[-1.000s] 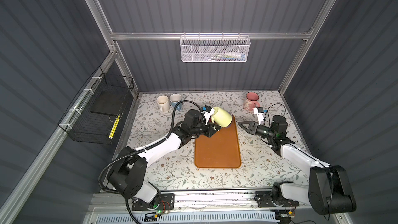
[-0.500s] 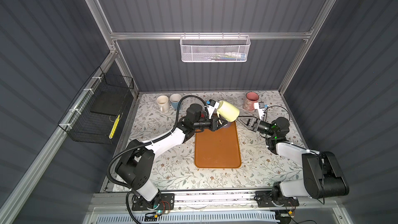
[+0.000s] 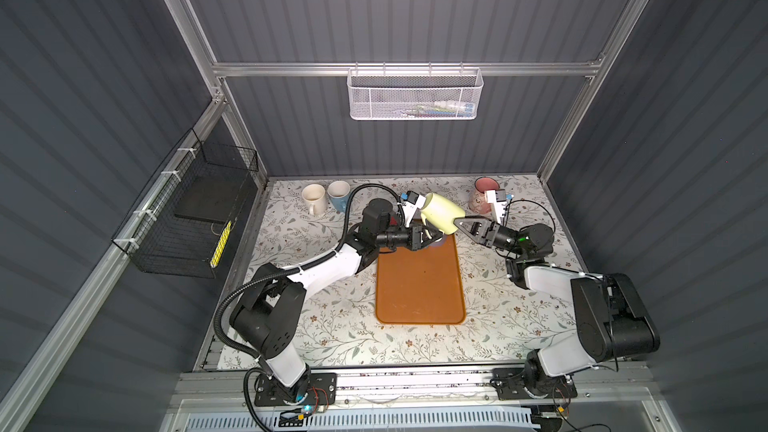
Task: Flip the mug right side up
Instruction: 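Grasp the green mug's body with the right gripper beside the left gripper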
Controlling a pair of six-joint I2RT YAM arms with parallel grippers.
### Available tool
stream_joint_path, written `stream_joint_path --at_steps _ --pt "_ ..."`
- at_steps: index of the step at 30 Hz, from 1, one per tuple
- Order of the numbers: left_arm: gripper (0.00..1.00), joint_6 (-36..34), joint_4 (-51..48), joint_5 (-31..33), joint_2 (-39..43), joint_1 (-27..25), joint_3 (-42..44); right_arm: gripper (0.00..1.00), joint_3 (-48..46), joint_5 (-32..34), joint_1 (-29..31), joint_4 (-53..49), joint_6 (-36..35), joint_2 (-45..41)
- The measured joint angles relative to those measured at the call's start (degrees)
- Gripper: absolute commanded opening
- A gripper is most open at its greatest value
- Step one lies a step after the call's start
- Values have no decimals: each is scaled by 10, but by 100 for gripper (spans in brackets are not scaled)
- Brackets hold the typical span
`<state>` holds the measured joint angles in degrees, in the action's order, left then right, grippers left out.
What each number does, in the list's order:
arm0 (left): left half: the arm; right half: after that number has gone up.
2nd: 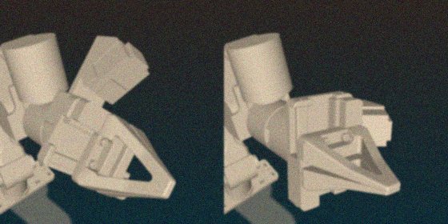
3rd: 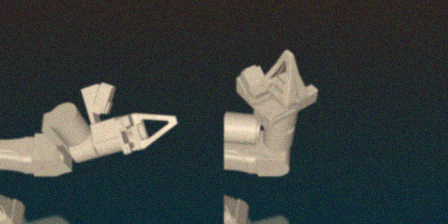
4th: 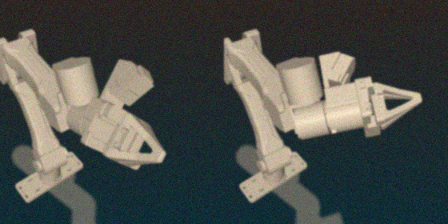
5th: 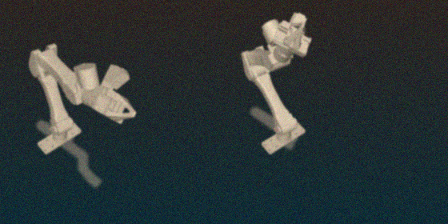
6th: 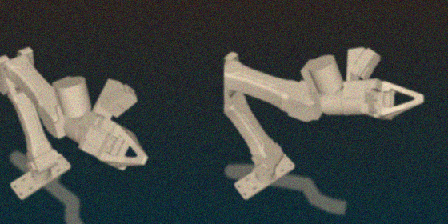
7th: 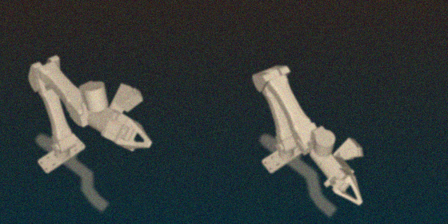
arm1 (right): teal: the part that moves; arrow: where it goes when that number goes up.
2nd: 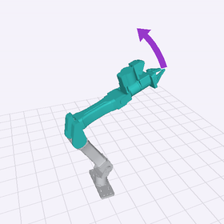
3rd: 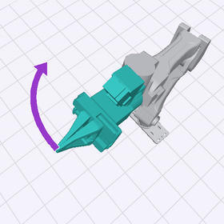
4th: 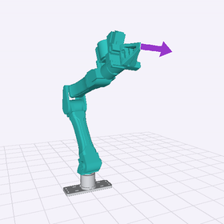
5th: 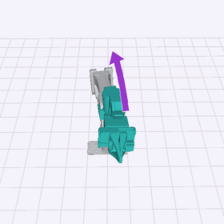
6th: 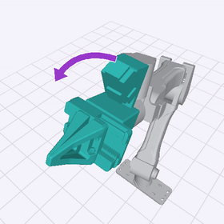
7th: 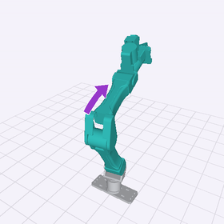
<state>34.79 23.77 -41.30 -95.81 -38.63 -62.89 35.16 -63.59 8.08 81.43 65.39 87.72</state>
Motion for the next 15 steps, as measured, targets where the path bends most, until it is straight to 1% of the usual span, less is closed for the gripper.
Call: stream_joint_path --at_steps 8,15 --pt "0 35 62 -12 -22 -1 0 38 20 8 14 2 0 9" --pt "1 52 98 -14 -31 -4 0 31 30 16 23 1 0 12"
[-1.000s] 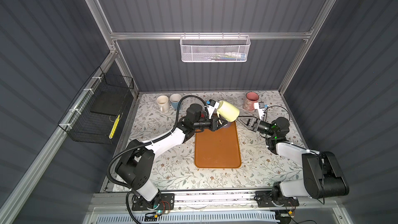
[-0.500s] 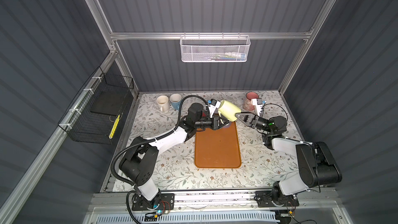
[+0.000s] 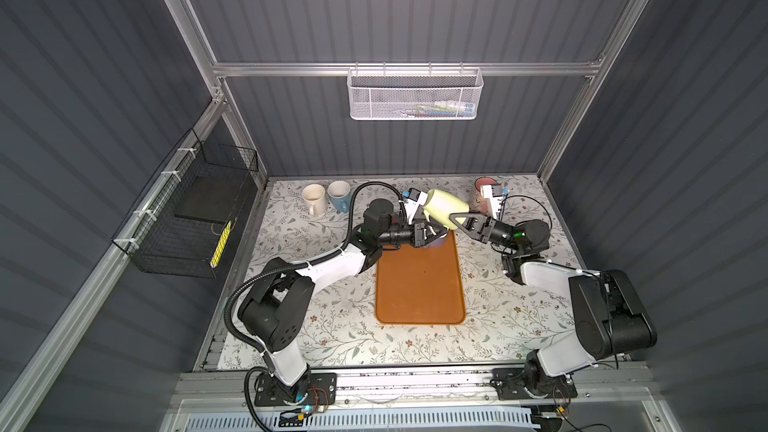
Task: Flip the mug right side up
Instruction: 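Grasp the green mug's body with the right gripper beside the left gripper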
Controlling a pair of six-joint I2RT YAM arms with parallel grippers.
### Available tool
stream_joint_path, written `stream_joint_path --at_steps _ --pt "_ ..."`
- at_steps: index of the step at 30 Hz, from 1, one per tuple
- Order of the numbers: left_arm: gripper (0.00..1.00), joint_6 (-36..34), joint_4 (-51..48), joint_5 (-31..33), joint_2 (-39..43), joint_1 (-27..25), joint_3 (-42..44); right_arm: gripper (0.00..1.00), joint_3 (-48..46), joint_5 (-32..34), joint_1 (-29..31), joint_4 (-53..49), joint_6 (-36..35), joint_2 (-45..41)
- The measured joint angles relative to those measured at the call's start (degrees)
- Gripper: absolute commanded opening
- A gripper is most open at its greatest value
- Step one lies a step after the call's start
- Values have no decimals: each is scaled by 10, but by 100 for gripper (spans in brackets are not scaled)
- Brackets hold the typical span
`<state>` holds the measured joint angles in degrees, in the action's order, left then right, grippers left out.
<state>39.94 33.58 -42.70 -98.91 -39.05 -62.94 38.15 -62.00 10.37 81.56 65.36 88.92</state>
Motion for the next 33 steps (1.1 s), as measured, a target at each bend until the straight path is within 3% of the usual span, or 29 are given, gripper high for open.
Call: stream_joint_path --at_steps 9,14,19,25,33 --pt "2 23 29 -1 -14 -2 0 27 14 12 8 0 4 19" --pt "6 51 52 -12 -18 -2 0 17 23 7 8 8 5 21" --pt "13 66 72 -14 -19 -2 0 0 34 3 8 16 7 23" --pt "26 69 80 -13 -20 -3 5 0 40 10 11 -3 6 24" --pt "34 68 78 -8 -30 -4 10 0 40 23 13 -52 -11 26"
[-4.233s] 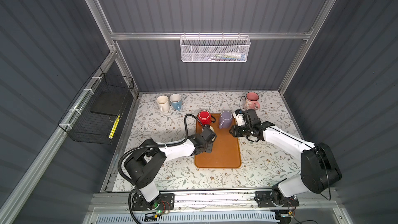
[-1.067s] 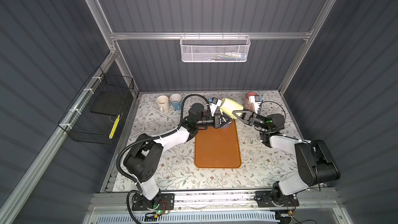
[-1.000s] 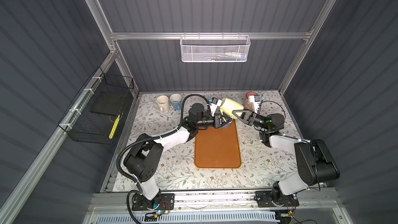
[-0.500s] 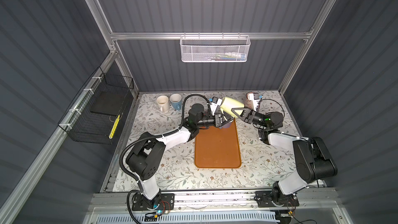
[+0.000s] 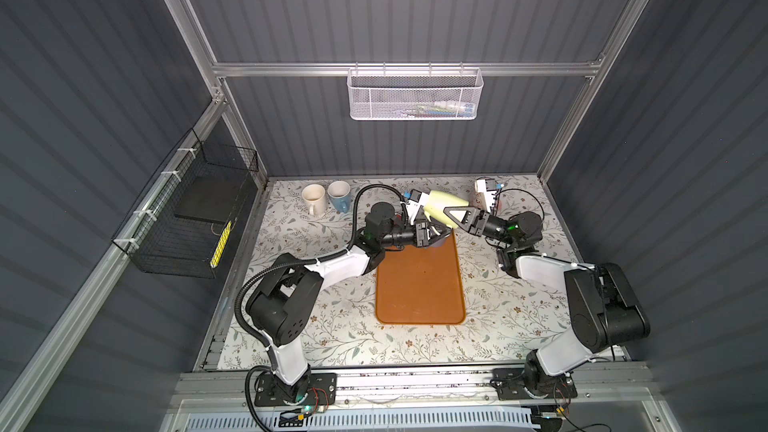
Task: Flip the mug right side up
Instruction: 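Grasp the green mug's body with the right gripper beside the left gripper, then carry the green mug toward the pink mug with the right gripper while the left withdraws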
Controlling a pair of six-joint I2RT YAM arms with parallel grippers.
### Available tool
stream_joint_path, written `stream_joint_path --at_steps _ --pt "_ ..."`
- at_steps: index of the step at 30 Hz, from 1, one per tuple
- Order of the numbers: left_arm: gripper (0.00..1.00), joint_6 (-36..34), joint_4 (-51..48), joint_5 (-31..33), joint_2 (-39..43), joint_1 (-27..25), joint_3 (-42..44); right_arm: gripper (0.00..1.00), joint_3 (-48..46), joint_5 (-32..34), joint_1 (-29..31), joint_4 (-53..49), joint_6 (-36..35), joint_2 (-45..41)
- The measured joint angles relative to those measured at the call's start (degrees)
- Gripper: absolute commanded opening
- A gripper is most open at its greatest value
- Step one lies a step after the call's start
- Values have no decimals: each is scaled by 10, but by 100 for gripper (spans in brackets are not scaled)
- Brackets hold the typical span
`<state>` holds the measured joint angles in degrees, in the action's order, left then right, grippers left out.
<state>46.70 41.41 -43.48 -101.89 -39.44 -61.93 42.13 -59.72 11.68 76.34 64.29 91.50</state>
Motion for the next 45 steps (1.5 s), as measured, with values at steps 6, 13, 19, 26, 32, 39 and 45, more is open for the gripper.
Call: stream_joint_path --at_steps 6,13,19,26,32,39,45 --pt "39 -9 -25 17 0 0 11 0 -1 5 2 -70 -39 -2" --pt "49 -43 -82 35 3 -3 17 0 -12 24 0 -196 -108 -33" --pt "61 -83 -108 48 13 -4 27 0 -15 75 -20 -308 -157 -41" --pt "62 -138 -158 78 56 -4 25 0 -23 108 -23 -441 -211 -57" --pt "62 -199 -234 123 78 -2 8 0 -9 128 -36 -583 -282 -120" --pt "61 -275 -340 217 91 -2 -19 0 103 177 -61 -838 -420 -165" --pt "61 -329 -396 283 99 -2 -29 0 208 257 -75 -1032 -526 -154"
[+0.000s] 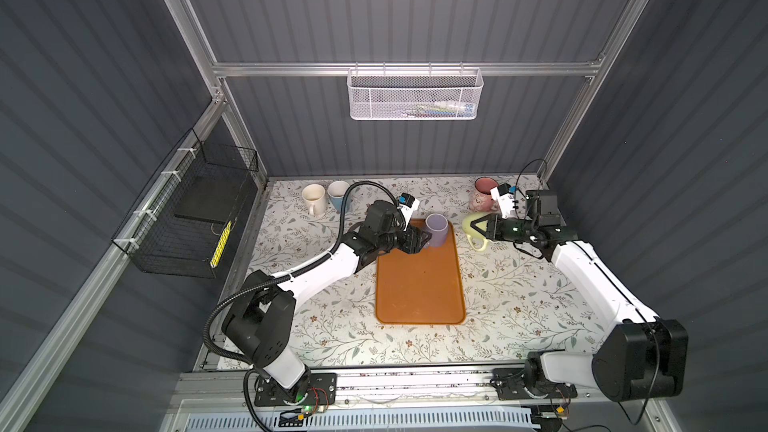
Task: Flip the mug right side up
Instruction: 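Carry the green mug toward the pink mug with the right gripper while the left withdraws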
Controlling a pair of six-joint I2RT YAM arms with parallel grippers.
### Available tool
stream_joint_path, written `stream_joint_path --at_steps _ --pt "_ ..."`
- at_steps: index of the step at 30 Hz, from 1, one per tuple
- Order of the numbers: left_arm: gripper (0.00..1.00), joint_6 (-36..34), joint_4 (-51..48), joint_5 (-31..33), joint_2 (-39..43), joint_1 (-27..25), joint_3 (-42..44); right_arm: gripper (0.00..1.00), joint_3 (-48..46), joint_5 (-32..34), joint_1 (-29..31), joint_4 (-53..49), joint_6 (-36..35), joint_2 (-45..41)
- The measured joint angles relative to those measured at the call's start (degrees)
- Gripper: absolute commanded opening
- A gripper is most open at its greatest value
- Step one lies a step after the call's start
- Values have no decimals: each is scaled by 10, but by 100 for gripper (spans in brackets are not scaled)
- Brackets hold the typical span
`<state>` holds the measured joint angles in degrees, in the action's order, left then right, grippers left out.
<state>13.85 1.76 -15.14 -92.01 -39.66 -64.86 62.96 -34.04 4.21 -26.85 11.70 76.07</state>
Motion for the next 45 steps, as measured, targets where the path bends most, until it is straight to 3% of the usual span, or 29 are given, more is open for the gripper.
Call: stream_joint_path --at_steps 10,23,36,45 --pt "61 -49 -44 55 35 2 1 0 57 106 -3 -168 -73 55" --pt "61 -56 -55 55 50 39 36 0 195 251 -8 -274 -148 187" --pt "60 -62 -87 67 76 39 44 0 404 277 -88 -330 -237 370" --pt "60 -62 -114 75 76 39 44 0 538 285 -107 -360 -284 484"
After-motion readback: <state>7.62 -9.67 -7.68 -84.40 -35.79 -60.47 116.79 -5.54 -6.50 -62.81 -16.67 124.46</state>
